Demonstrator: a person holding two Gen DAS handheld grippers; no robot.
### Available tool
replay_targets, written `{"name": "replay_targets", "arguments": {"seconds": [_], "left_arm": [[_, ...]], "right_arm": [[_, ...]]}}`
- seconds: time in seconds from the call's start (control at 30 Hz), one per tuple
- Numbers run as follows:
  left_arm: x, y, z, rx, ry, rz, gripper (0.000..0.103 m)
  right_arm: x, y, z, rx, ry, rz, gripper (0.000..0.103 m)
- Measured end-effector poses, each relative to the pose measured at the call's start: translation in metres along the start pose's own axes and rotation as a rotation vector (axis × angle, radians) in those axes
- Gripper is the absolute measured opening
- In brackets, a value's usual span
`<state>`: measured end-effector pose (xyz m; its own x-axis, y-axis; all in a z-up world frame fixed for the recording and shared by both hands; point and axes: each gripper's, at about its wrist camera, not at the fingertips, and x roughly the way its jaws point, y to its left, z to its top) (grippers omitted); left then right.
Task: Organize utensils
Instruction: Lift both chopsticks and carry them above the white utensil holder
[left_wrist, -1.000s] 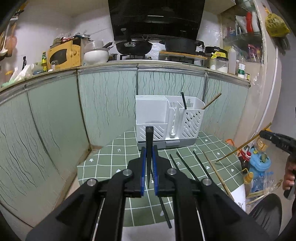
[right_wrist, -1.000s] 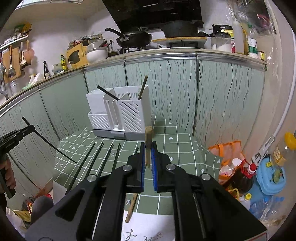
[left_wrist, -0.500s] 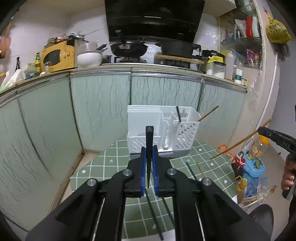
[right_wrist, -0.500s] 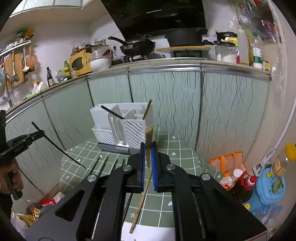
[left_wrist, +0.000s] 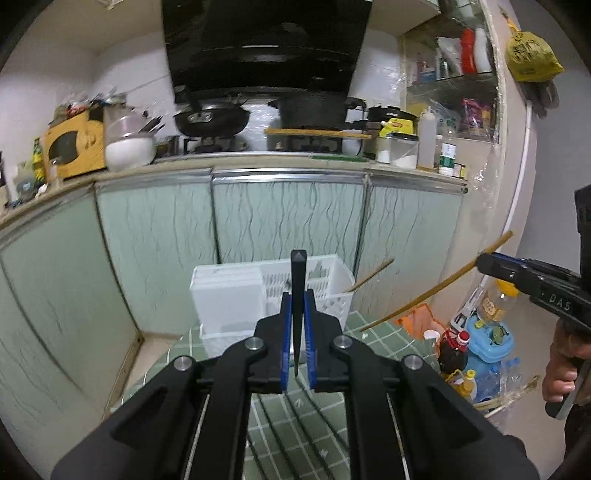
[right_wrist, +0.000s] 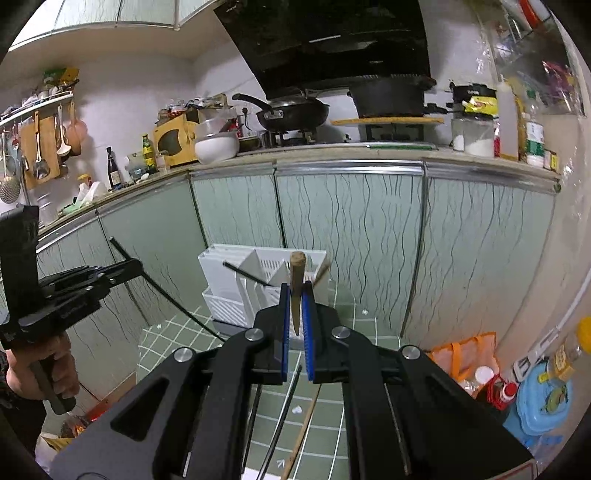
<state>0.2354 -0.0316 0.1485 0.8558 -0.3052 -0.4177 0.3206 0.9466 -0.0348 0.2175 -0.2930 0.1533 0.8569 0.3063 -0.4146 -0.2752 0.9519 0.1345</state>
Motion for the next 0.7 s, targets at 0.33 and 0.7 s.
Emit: {"name": "replay_targets", "arguments": {"seconds": [0.33, 0.7], "left_arm": [[0.033, -0.012, 0.058, -0.009, -0.05, -0.031, 0.006], [0.088, -0.003, 0.089, -0.08, -0.034, -0.09, 0.006]], "right_arm": [[0.025, 0.003, 0.051, -0.042, -0.008, 0.014, 0.006], [0.072, -0.012, 0.063, -0.041, 0.037, 0.013, 0.006]]}}
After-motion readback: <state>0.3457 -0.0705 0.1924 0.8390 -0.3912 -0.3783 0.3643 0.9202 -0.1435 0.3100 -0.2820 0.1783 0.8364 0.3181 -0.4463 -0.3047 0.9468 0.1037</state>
